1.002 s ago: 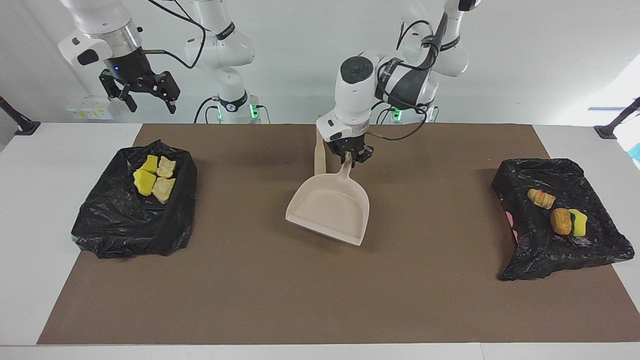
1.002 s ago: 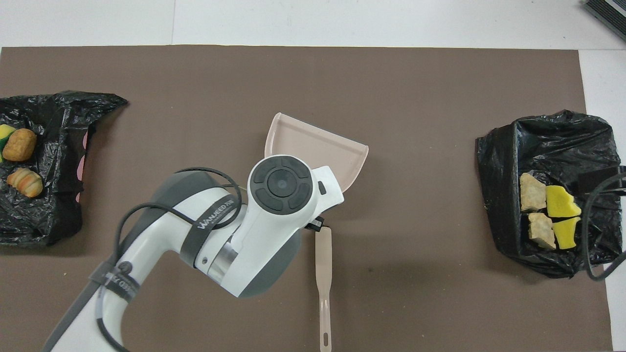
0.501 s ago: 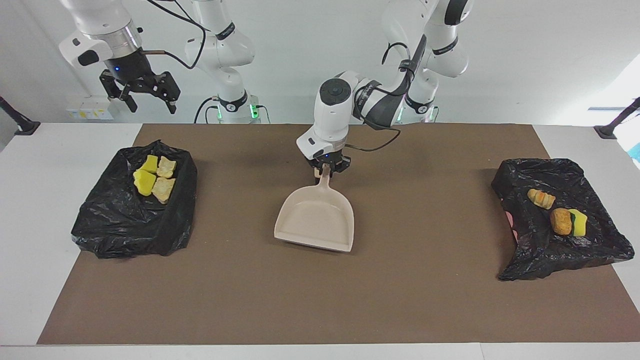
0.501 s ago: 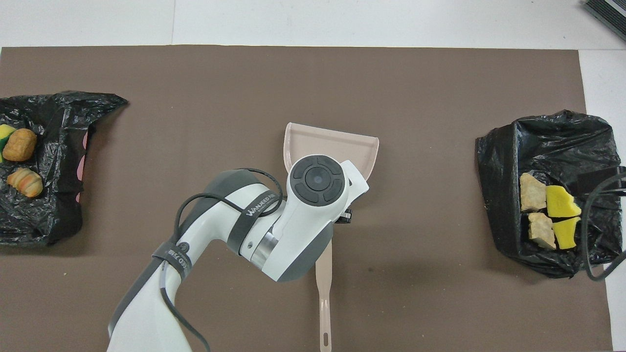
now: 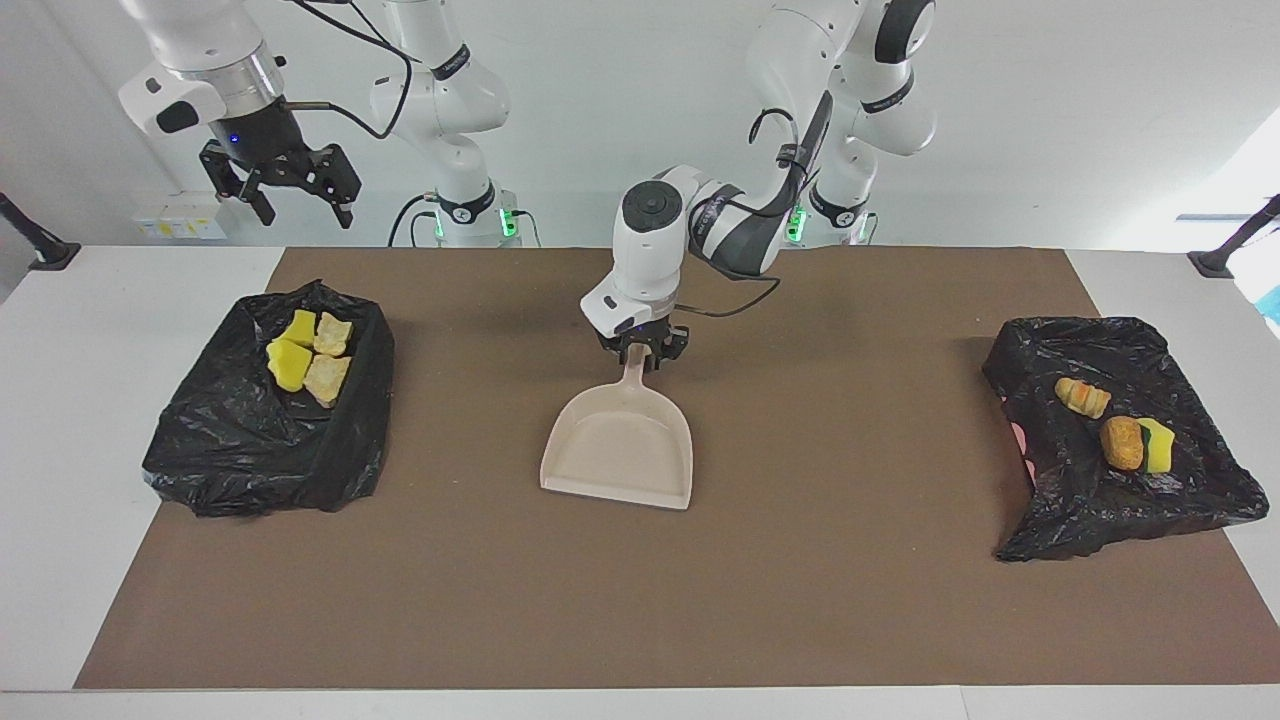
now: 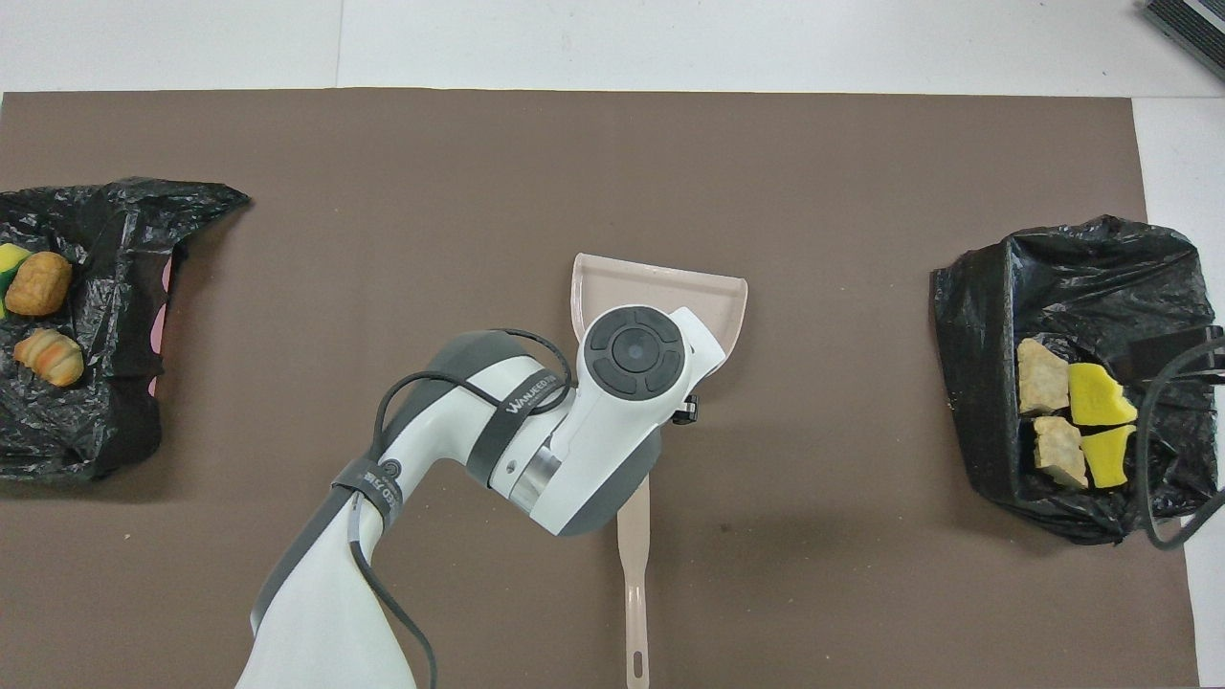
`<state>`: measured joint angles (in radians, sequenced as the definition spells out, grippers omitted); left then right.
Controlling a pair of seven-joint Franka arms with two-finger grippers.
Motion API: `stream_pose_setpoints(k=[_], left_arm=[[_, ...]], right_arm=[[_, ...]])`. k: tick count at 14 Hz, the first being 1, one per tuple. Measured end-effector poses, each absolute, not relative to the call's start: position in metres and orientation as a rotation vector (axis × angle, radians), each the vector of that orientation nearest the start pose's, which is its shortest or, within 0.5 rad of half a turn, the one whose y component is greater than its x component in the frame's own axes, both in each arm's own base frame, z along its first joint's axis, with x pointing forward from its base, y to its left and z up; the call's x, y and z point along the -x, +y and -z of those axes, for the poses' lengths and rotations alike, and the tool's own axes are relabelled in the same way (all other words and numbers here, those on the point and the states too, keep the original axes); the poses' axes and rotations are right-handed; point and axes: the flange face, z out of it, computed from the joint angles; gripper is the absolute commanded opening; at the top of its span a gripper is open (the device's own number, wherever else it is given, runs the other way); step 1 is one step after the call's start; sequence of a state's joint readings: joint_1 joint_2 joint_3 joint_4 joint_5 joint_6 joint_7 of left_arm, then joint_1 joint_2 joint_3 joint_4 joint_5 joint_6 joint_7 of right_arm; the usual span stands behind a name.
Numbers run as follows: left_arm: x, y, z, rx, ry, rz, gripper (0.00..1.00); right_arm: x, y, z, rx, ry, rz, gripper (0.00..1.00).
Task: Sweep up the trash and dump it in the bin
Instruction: 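Lower the dustpan onto the mat beside the brush with the left gripper, then open the left gripper and withdraw it from the dustpan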
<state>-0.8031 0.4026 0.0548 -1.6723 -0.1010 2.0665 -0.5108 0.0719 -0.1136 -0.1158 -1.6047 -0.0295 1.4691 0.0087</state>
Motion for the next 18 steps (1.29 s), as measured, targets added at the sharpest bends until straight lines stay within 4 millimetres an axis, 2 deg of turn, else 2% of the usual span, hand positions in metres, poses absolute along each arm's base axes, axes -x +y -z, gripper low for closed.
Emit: stream_pose_setpoints(k=[3,6,10,14,18], left_arm=[[-0.526,-0.406,-0.391,3.204,0.227,-0.019,1.0],[-0.572,-0.335,-0.411,3.217,0.24,0.037,1.0],[-0.617,-0.242,-0.414,3.207,0.299,0.068,1.0],[-0.639,-0.173,-0.424,3.192,0.399,0.107,1.0],[-0.643,-0.117,-0.444,3.185,0.43,0.11,1.0]], right_arm=[[-0.507,-0.03,-0.659,3.156,0.086,-0.038,1.0],[-0.507,-0.03,-0.659,3.156,0.086,-0.038,1.0],[-0.507,-0.03,-0.659,3.156,0.086,-0.038,1.0],[-0.507,-0.03,-0.659,3.156,0.087,-0.038,1.0],[-0.507,-0.03,-0.659,3.156,0.087,-0.038,1.0]])
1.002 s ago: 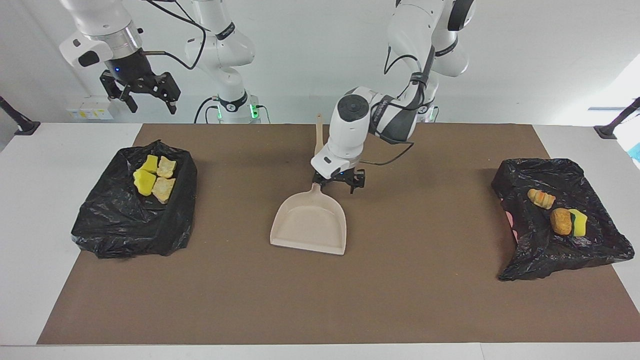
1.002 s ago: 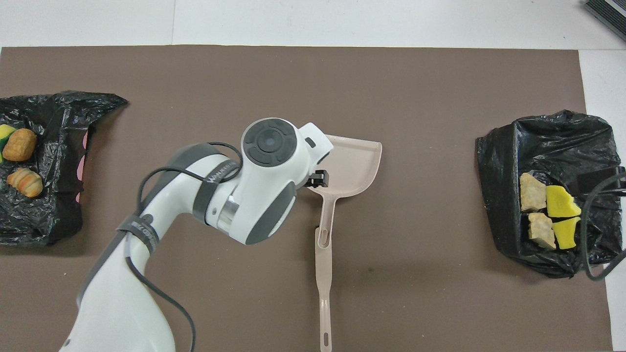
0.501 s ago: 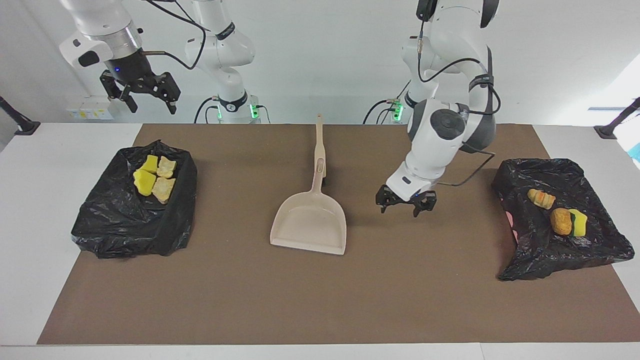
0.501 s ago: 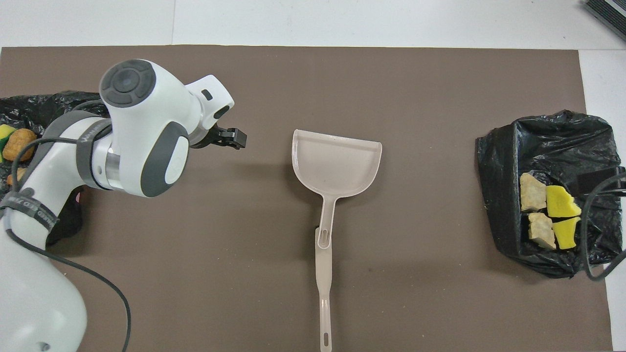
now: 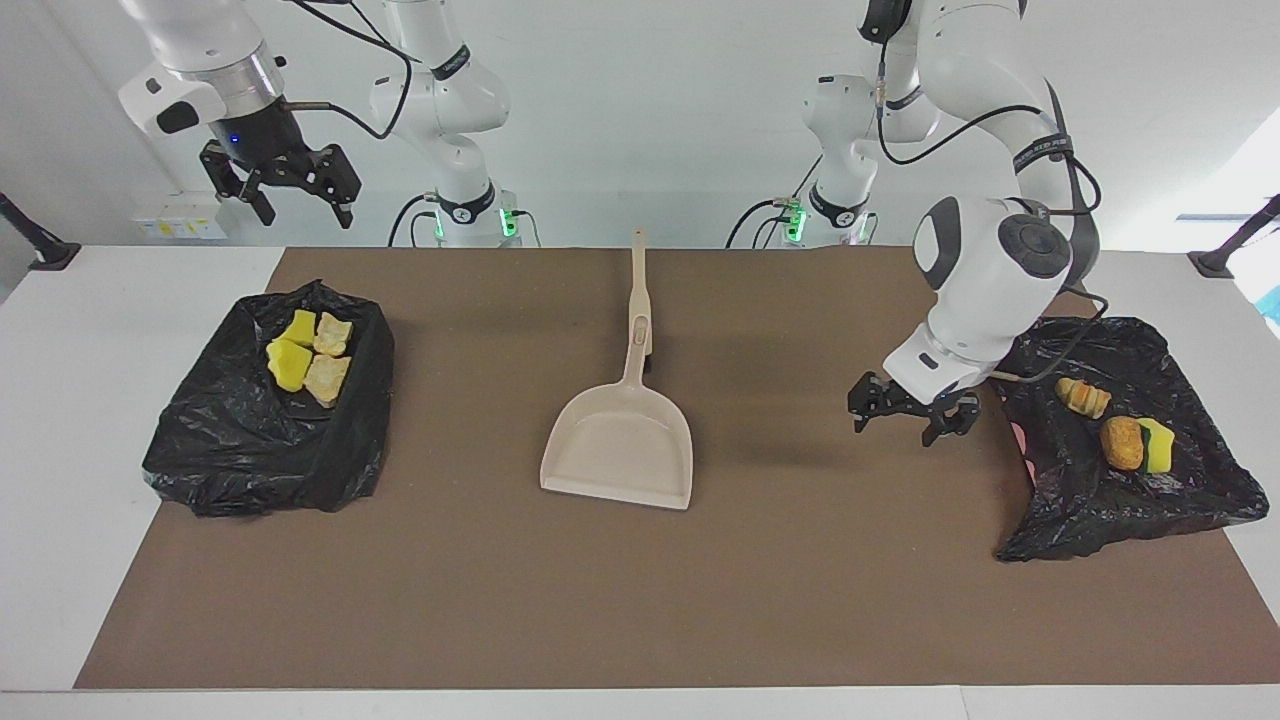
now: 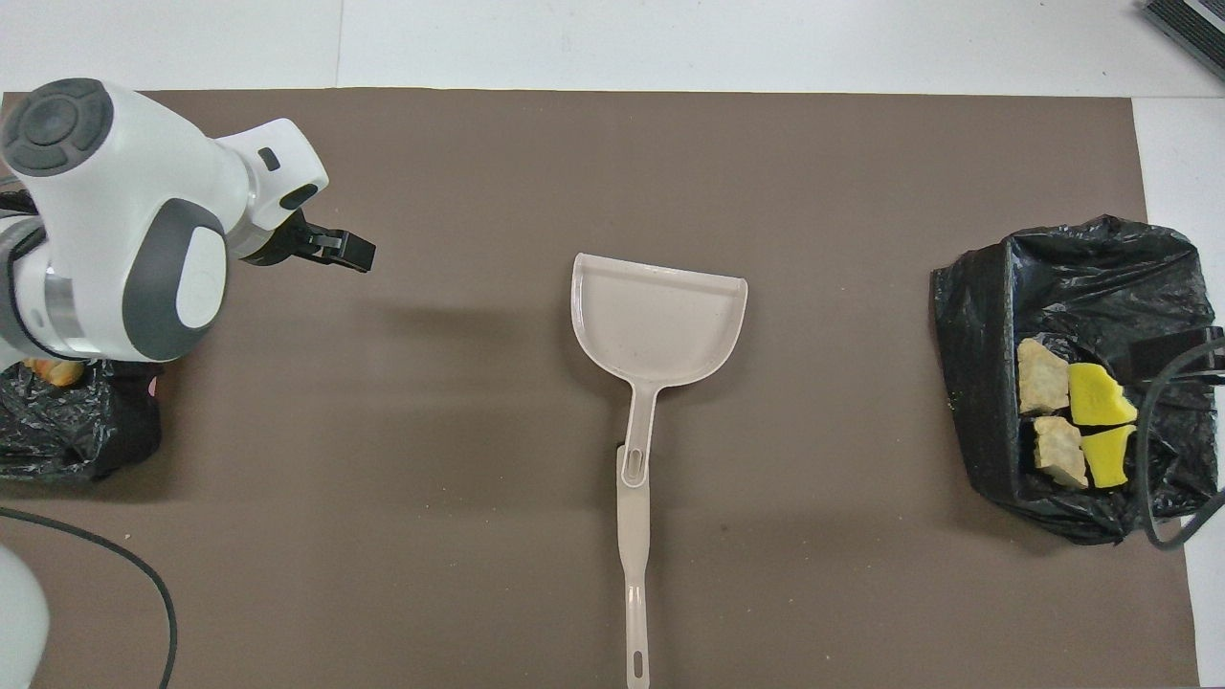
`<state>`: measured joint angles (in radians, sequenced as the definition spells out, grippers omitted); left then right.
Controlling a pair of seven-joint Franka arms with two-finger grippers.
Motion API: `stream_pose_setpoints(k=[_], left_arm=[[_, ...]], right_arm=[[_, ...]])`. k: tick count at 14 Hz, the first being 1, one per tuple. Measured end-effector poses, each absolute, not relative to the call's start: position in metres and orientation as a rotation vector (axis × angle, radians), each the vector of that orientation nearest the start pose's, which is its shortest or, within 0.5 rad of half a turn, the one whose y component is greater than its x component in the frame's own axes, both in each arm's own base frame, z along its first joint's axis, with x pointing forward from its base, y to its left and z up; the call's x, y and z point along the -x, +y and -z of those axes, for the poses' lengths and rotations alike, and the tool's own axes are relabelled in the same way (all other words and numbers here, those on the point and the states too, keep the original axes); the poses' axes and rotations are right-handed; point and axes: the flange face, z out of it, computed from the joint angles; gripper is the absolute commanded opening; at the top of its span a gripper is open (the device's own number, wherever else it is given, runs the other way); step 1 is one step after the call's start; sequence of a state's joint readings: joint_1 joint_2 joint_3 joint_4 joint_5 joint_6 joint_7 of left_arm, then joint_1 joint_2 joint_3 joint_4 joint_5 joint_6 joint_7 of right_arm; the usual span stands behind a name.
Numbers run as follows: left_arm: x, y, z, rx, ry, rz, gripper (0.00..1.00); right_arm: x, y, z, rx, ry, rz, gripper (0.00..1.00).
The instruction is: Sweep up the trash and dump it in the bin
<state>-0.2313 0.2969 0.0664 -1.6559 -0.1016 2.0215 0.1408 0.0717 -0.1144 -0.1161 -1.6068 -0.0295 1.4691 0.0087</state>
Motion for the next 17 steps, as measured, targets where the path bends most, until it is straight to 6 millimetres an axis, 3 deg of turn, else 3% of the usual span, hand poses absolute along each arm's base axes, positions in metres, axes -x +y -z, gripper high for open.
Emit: stream_pose_setpoints(k=[5,8,17], left_arm=[[-0.628,-0.046,-0.49,3.201,0.341,0.07,1.0],[-0.619,-0.01,-0.503,3.212,0.277,0.037,1.0],[-0.577,0.011,-0.561,3.22,0.166,-0.043,1.0]], right_arm=[[-0.507,-0.03,-0.659,3.156,0.087,-0.039,1.0],[-0.507,-0.03,-0.66,3.156,0.087,-0.038,1.0],[-0.506,-0.024,-0.661,3.157,0.065,-0.033,1.0]])
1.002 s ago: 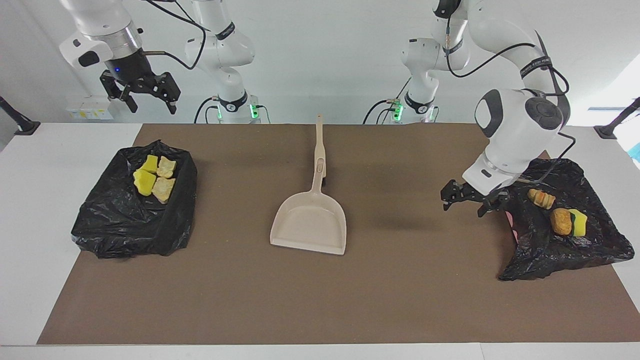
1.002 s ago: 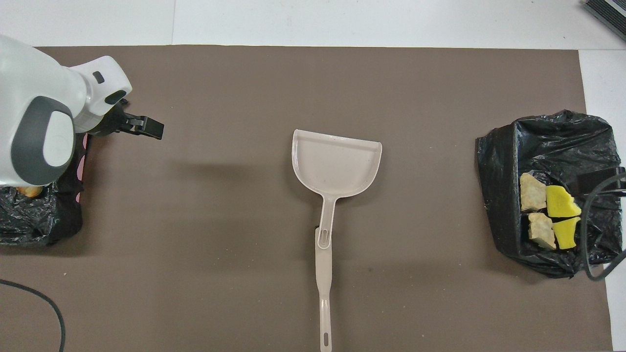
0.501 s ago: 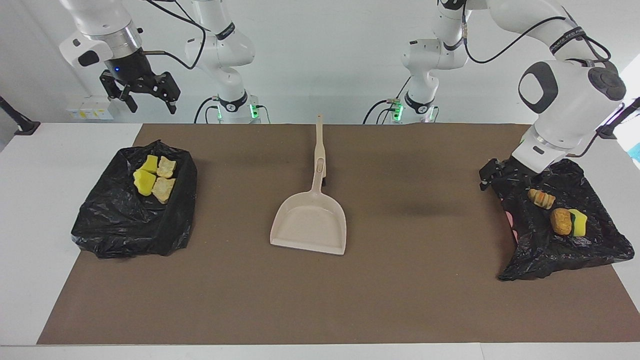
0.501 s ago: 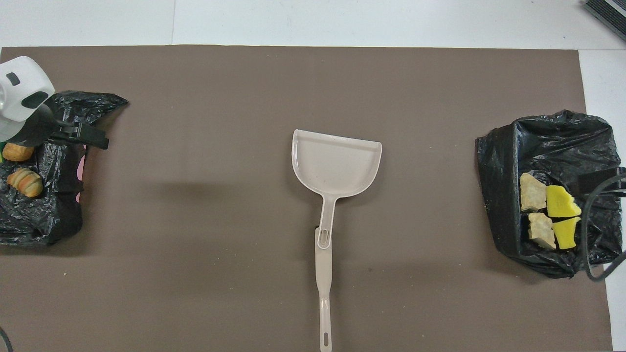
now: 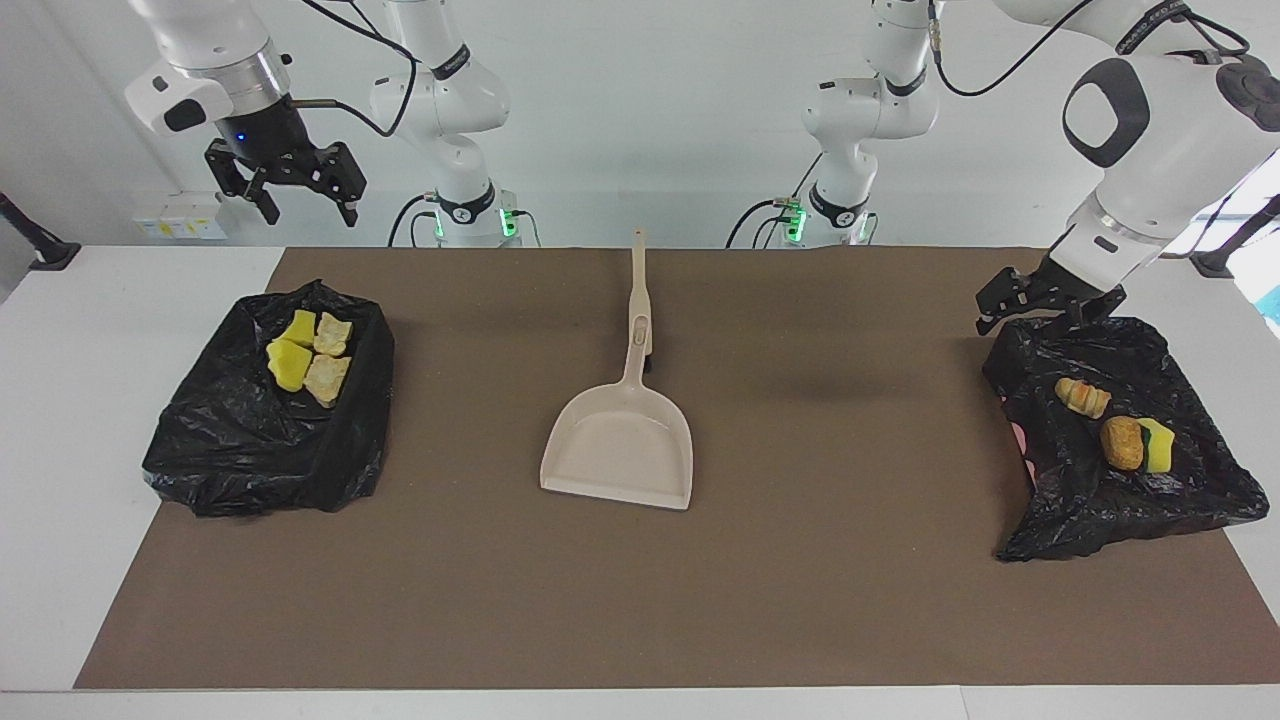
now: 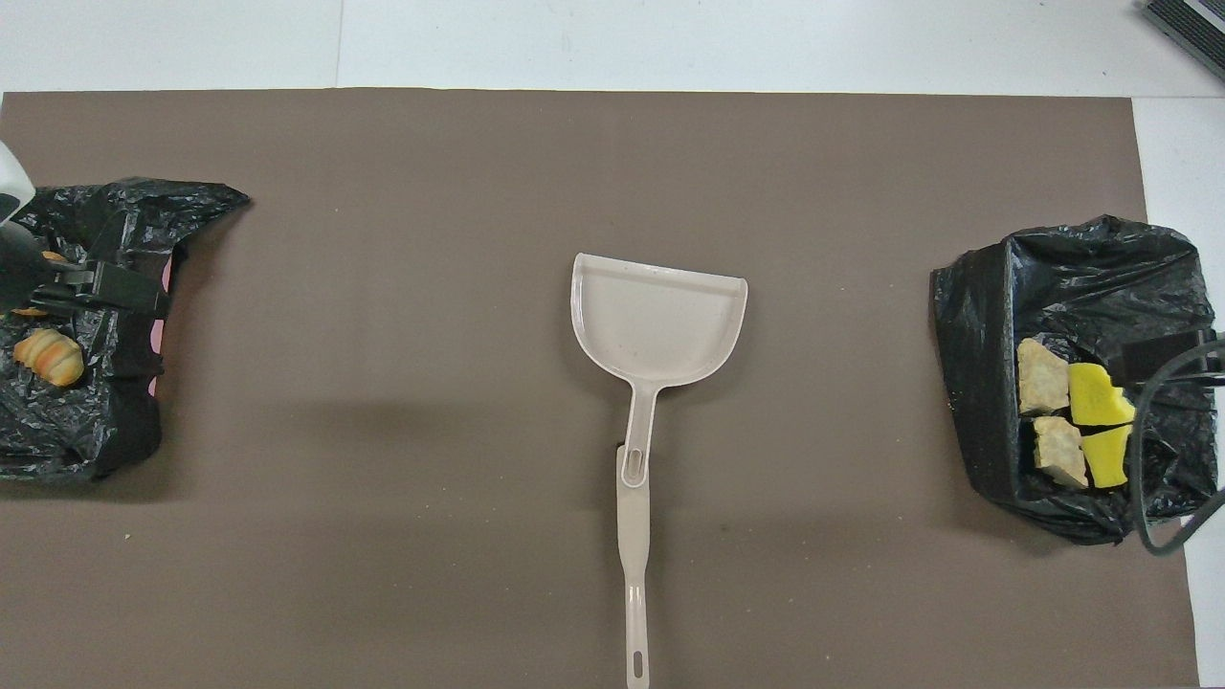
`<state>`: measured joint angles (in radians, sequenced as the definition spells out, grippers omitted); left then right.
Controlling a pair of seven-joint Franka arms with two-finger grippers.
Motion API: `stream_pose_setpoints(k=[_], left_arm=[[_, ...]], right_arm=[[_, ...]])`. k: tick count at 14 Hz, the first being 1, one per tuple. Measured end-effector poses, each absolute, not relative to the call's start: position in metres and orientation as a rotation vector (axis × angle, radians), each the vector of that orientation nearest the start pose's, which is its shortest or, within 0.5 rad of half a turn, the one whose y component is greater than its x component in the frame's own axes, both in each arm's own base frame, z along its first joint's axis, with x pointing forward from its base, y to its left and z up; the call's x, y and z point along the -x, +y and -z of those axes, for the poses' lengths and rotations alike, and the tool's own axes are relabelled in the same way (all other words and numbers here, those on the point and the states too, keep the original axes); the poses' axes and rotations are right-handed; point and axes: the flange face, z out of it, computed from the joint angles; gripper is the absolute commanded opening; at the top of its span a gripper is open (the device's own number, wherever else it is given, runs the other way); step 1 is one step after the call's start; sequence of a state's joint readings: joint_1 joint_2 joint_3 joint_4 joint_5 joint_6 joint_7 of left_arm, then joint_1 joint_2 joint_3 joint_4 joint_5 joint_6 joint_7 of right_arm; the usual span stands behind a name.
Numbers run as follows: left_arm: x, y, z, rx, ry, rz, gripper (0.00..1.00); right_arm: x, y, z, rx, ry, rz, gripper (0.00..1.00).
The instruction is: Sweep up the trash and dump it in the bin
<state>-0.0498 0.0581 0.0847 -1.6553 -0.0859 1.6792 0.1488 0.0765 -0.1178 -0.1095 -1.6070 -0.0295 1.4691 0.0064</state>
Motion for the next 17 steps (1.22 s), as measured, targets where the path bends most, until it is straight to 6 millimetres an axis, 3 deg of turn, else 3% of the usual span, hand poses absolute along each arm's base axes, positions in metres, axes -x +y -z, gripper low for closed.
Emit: stream_pose_setpoints(k=[4,9,17], left_arm=[[-0.559,0.015,-0.583,3.168,0.164,-0.048,1.0],[-0.541,0.015,-0.588,3.163,0.169,-0.071,1.0],[-0.533,0.009,-0.6,3.156,0.287,-0.05,1.0]], right_arm=[[-0.506,-0.024,-0.661,3.157,0.065,-0.033,1.0],[-0.506,-0.024,-0.661,3.157,0.065,-0.033,1.0],[-0.506,-0.026,-0.661,3.157,-0.019,-0.034,1.0]])
